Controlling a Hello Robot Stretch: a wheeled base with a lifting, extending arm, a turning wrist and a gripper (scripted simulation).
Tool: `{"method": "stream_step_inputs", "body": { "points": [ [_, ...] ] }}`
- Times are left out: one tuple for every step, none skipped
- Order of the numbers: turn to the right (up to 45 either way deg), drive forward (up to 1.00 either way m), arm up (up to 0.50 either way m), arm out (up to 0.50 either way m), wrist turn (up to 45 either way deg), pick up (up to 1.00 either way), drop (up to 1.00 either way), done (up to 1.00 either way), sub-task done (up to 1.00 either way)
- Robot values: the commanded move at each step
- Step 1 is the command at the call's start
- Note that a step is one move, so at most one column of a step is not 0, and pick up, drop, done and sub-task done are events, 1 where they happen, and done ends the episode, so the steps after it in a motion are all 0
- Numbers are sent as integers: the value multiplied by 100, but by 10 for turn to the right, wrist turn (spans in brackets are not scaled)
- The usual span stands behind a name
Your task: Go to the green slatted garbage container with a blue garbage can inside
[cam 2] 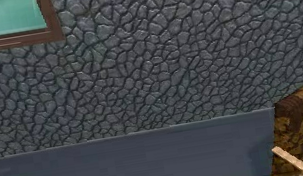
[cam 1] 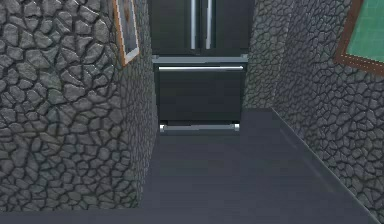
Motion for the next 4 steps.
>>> {"method": "stream_step_inputs", "body": {
  "points": [
    [0,5,0,0,0,0,0,0,0],
    [450,0,0,0,0,0,0,0,0],
    [420,0,0,0,0,0,0,0,0],
    [0,60,0,0,0,0,0,0,0]
  ]
}}
